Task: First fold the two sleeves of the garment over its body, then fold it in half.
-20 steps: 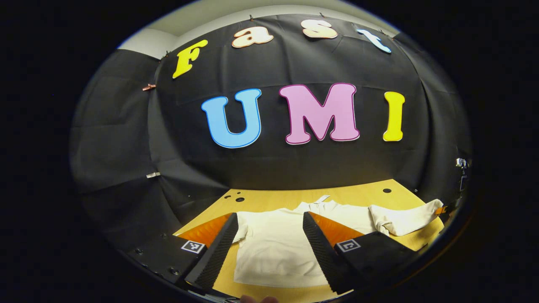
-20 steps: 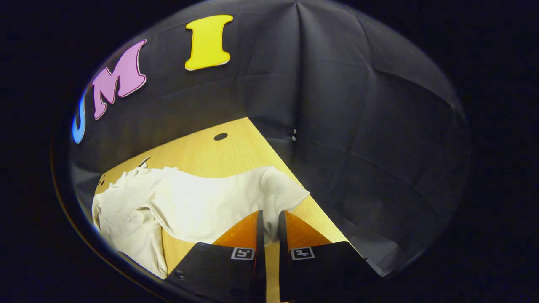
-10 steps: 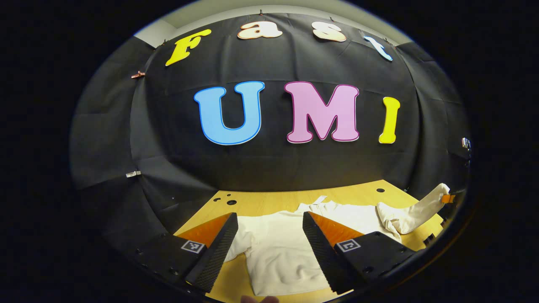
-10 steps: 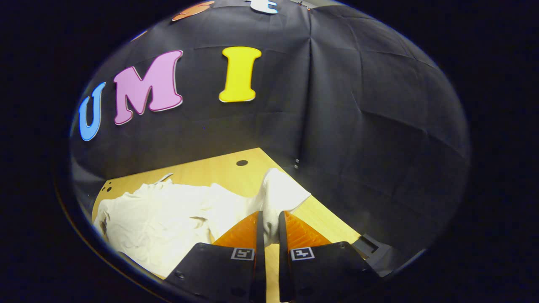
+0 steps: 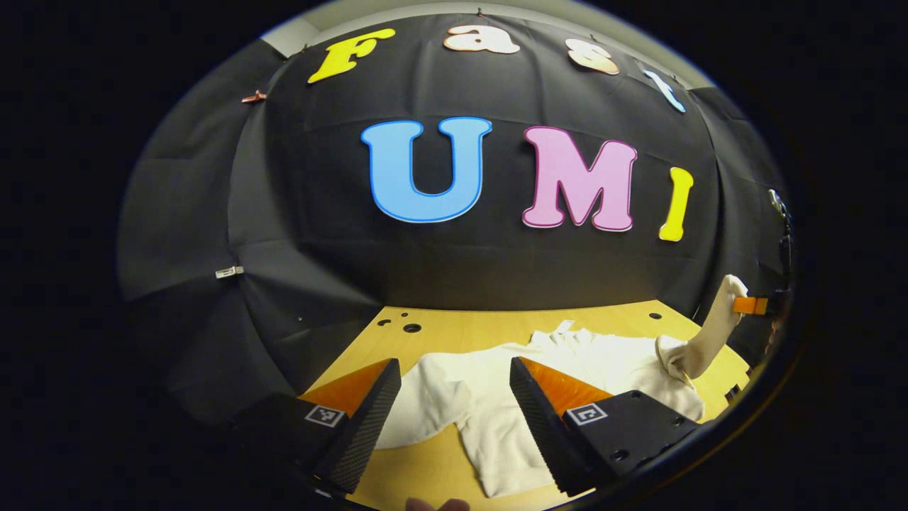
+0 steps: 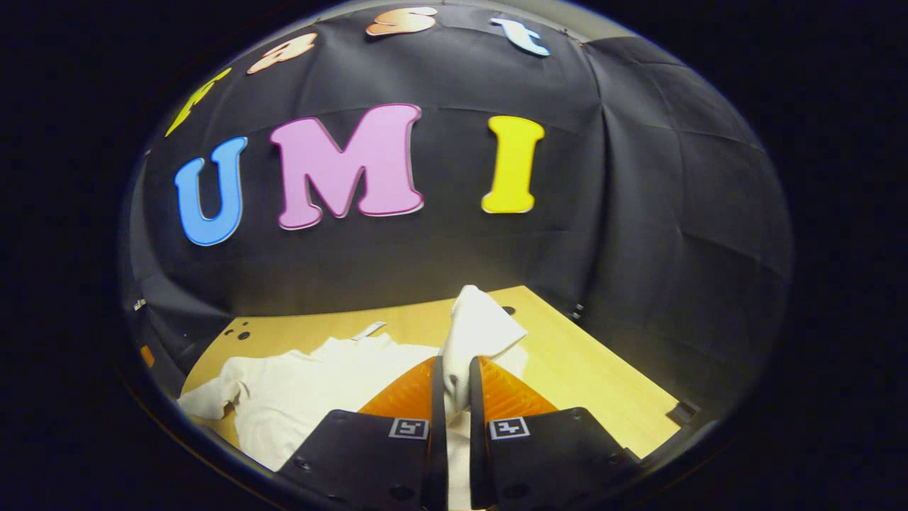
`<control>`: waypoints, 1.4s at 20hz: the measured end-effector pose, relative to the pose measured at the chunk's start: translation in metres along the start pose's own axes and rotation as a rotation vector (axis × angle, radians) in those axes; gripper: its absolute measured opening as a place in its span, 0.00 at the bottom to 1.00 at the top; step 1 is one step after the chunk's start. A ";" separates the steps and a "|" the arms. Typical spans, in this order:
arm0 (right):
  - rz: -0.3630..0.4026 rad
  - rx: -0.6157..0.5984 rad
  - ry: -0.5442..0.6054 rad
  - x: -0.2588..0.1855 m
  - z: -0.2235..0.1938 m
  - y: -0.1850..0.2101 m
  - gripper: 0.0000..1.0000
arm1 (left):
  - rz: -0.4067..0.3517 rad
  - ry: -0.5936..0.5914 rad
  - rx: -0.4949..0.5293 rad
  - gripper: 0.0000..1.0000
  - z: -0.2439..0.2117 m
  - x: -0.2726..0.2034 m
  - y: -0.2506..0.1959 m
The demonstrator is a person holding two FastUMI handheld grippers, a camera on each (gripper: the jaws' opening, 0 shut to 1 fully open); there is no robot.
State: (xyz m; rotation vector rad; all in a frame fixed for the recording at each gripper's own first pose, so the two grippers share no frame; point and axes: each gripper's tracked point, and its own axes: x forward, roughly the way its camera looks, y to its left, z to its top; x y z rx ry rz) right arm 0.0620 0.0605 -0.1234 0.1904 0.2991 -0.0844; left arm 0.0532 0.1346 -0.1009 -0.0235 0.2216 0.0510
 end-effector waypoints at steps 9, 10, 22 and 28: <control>0.247 -0.076 0.091 0.031 -0.042 0.166 0.16 | 0.114 0.057 -0.012 0.98 -0.039 0.007 0.097; 0.267 -0.087 0.109 0.036 -0.051 0.177 0.16 | 0.128 0.064 -0.012 0.98 -0.042 0.008 0.108; 0.424 -0.179 0.363 0.056 -0.165 0.267 0.18 | 0.249 0.165 -0.044 0.98 -0.101 0.015 0.183; 0.577 -0.139 0.439 0.027 -0.184 0.303 0.41 | 0.266 0.233 -0.057 0.98 -0.132 0.016 0.188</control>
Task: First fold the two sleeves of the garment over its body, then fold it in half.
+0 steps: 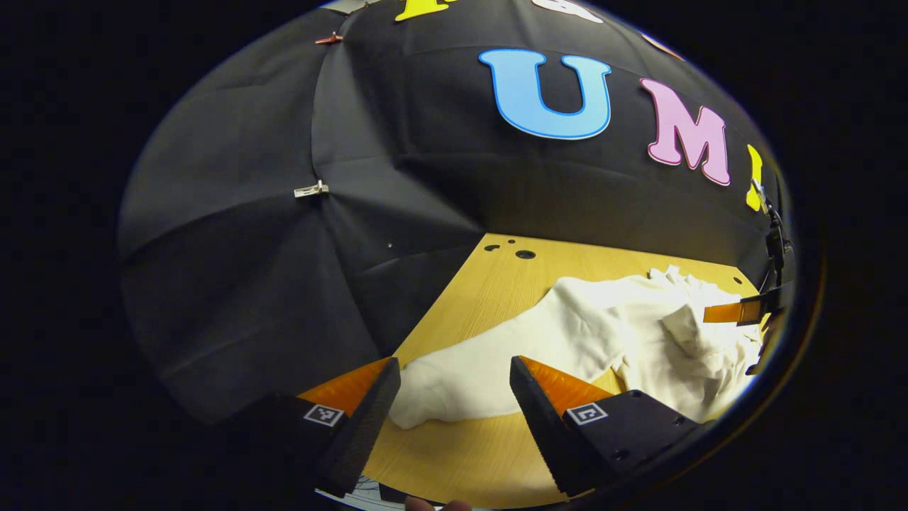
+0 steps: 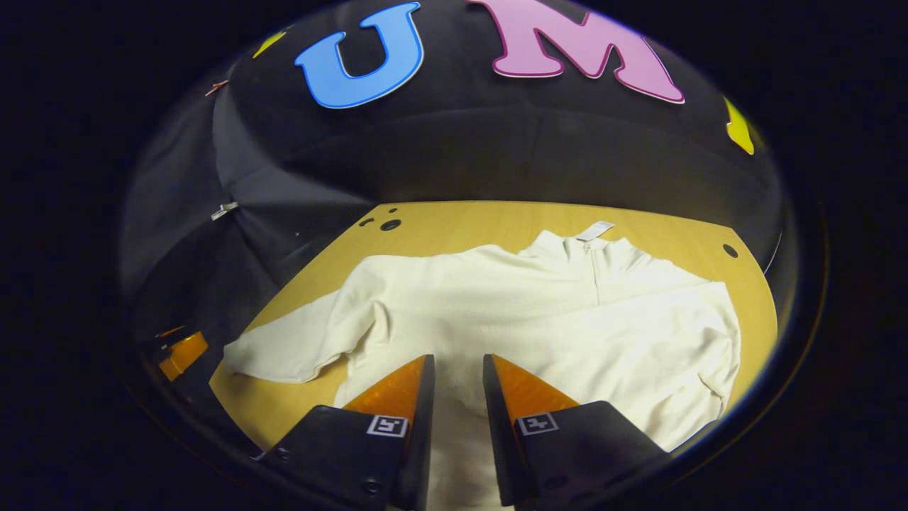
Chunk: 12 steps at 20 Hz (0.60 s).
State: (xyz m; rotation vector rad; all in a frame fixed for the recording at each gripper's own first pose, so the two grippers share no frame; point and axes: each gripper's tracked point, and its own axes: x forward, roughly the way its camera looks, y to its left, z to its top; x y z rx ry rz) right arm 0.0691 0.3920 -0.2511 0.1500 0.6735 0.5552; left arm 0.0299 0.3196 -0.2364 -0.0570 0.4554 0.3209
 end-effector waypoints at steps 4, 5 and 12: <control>0.068 -0.029 0.011 -0.019 -0.005 0.017 0.55 | 0.030 0.037 -0.004 0.98 -0.020 0.005 0.008; 0.070 -0.044 0.002 -0.026 -0.004 0.017 0.64 | 0.044 0.045 -0.004 0.98 -0.026 0.006 0.012; 0.000 -0.028 -0.022 -0.073 -0.010 -0.019 0.66 | 0.127 0.136 -0.009 0.98 -0.061 0.035 0.035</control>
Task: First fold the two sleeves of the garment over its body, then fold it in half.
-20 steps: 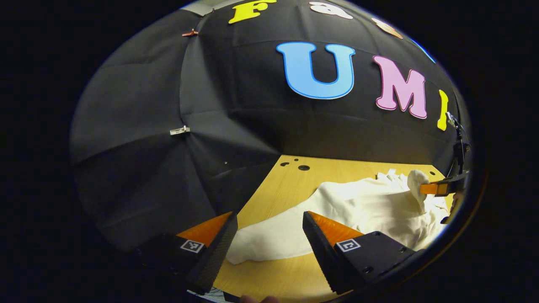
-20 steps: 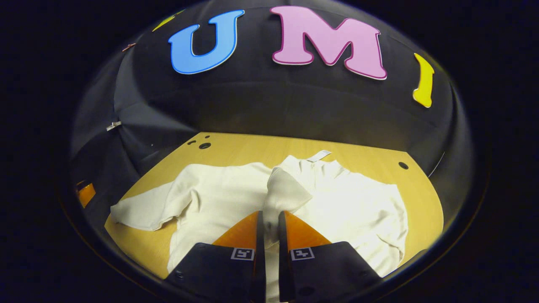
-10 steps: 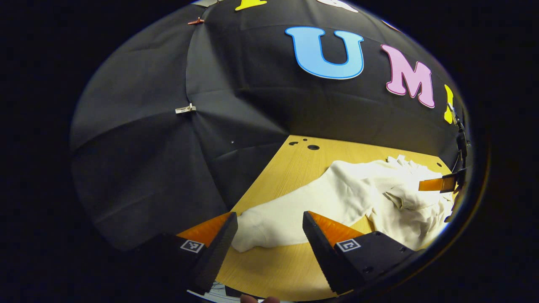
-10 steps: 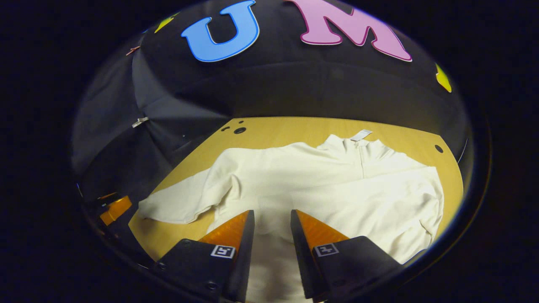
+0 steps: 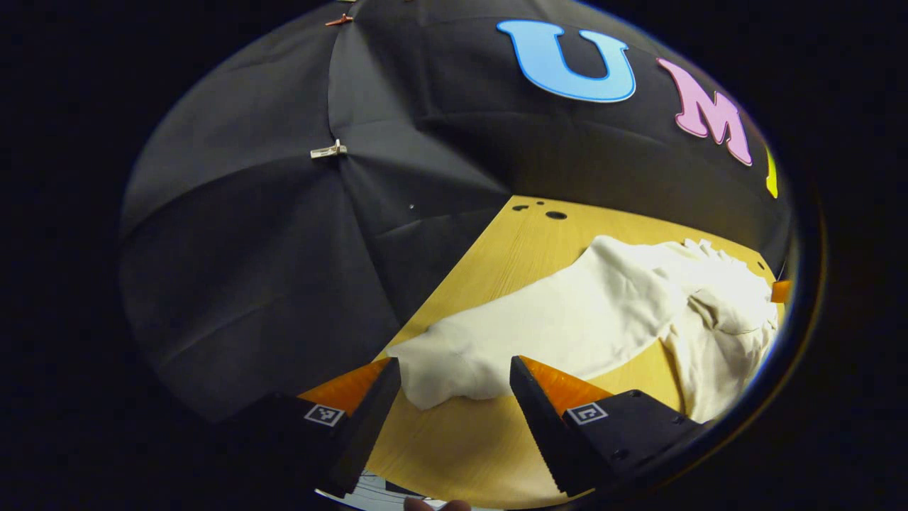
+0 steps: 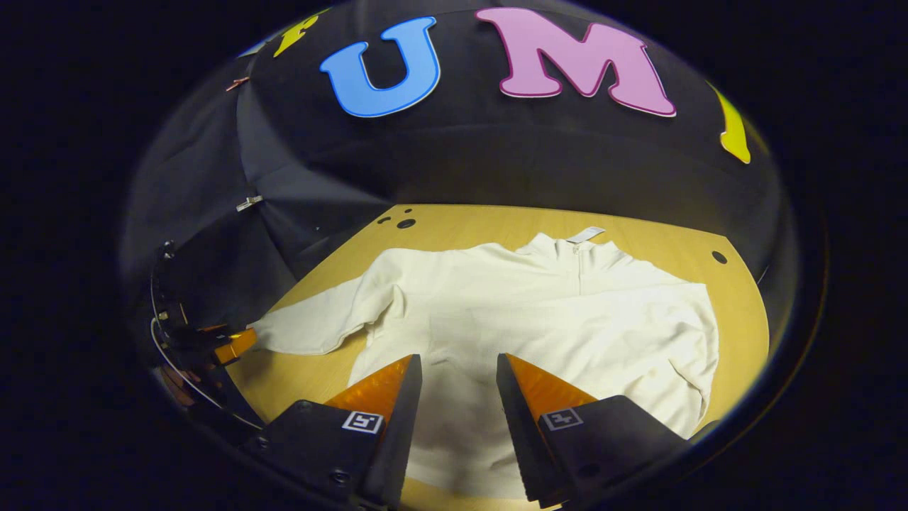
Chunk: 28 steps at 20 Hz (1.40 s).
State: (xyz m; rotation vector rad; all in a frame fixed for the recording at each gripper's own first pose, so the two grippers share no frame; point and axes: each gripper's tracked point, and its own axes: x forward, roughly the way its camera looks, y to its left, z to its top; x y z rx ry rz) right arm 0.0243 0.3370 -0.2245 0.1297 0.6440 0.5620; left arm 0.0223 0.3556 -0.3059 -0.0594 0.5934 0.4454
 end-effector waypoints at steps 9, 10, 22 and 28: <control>-0.064 0.060 -0.012 -0.029 -0.010 -0.033 0.66 | -0.023 0.150 -0.072 0.84 -0.031 0.025 -0.006; -0.065 0.065 -0.016 -0.032 -0.009 -0.035 0.66 | -0.068 0.155 -0.038 0.75 -0.030 0.035 -0.015; -0.168 0.092 -0.088 -0.095 -0.012 -0.100 0.66 | -0.139 -0.037 -0.013 0.13 0.074 -0.006 -0.069; -0.211 0.131 -0.109 -0.120 -0.021 -0.139 0.66 | -0.279 -0.177 -0.037 0.13 0.146 -0.047 -0.154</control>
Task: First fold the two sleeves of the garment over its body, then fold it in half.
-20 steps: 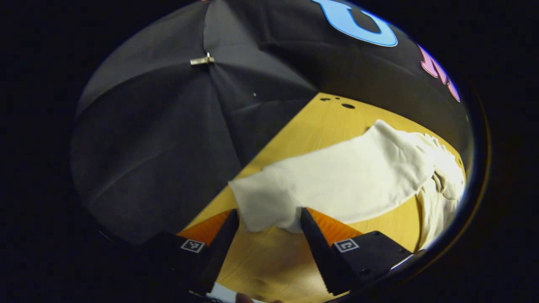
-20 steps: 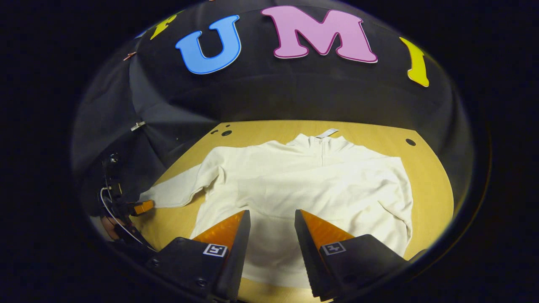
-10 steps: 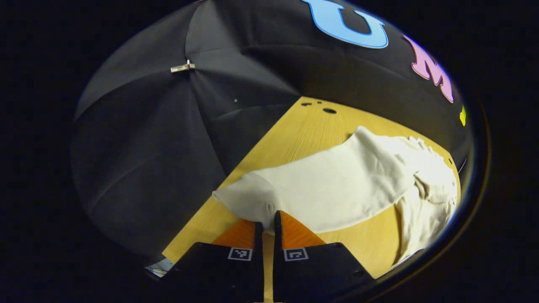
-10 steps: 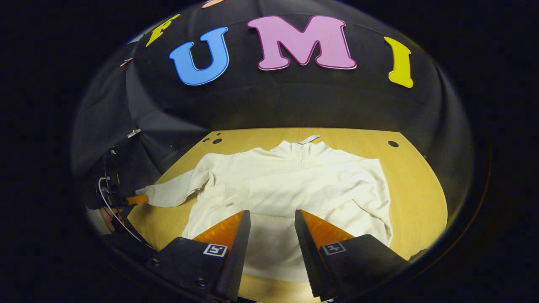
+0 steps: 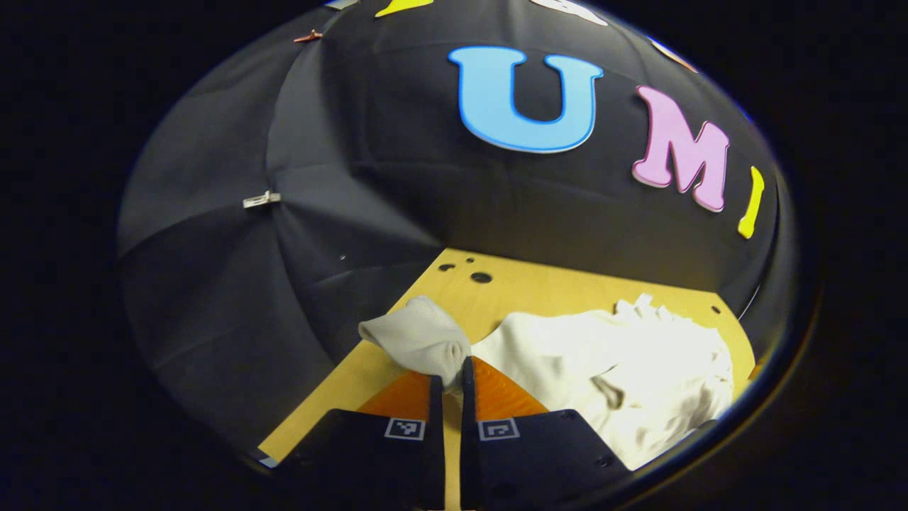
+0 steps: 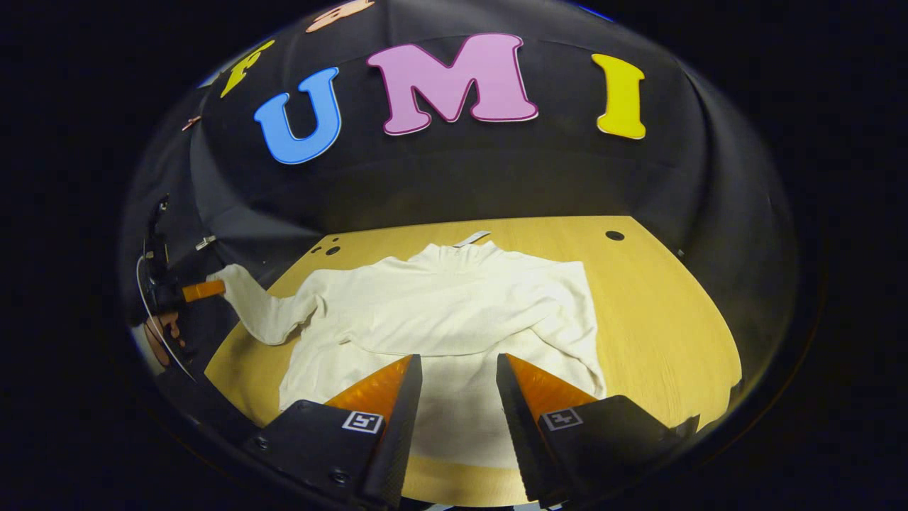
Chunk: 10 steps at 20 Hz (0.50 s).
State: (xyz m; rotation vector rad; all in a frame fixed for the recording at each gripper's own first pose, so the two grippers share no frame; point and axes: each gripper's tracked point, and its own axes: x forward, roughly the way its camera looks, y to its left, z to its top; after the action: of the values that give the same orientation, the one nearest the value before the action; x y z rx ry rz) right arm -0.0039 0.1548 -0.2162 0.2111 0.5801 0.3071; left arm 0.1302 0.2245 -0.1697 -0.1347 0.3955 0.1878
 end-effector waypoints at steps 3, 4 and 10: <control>-0.022 0.021 -0.008 -0.008 0.000 -0.022 0.66 | -0.073 -0.042 0.012 0.13 0.024 0.000 -0.055; -0.030 0.029 -0.010 -0.011 0.001 -0.031 0.66 | -0.095 -0.052 0.027 0.13 0.029 -0.001 -0.073; -0.076 0.075 -0.025 -0.028 -0.002 -0.076 0.66 | -0.257 -0.083 0.098 0.13 0.038 -0.012 -0.191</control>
State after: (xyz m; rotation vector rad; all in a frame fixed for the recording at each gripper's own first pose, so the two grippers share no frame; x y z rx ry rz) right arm -0.0098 0.0744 -0.2255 0.2641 0.5742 0.2088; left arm 0.1727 0.0431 -0.1123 -0.0795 0.3013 -0.0793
